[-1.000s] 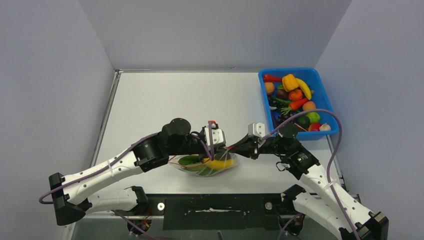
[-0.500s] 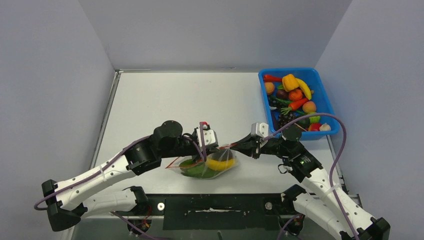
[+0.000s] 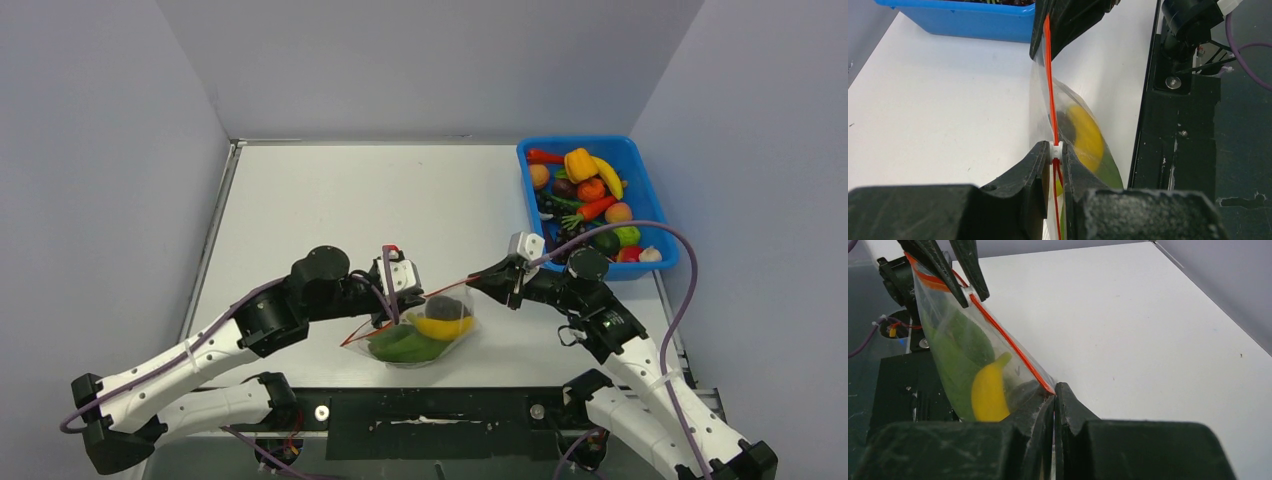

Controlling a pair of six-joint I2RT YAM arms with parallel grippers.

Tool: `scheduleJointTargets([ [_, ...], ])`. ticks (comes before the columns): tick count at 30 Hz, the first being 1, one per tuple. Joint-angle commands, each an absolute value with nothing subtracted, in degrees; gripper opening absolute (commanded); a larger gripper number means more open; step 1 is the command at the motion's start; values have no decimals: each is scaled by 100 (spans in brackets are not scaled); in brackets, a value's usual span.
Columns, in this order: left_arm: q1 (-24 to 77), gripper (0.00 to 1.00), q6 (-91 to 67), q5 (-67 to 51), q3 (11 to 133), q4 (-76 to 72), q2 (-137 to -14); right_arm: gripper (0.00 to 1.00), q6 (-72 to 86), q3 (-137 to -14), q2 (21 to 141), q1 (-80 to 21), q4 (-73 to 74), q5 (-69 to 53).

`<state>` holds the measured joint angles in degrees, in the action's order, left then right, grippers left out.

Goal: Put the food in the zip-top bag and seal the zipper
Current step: Zip the zipper food storage bag at the center of the board.

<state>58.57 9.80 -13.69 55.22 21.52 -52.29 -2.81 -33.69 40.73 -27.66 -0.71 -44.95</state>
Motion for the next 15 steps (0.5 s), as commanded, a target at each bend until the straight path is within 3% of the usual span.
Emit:
scheduleJointTargets([
  [1, 5779, 0, 967, -1450, 5532, 2439, -4904, 0, -40, -3415, 4017, -2480, -278, -3787],
  [15, 5674, 0, 967, -1442, 5331, 2512, -4633, 0, 472, -3219, 3996, -1482, -337, -3708],
])
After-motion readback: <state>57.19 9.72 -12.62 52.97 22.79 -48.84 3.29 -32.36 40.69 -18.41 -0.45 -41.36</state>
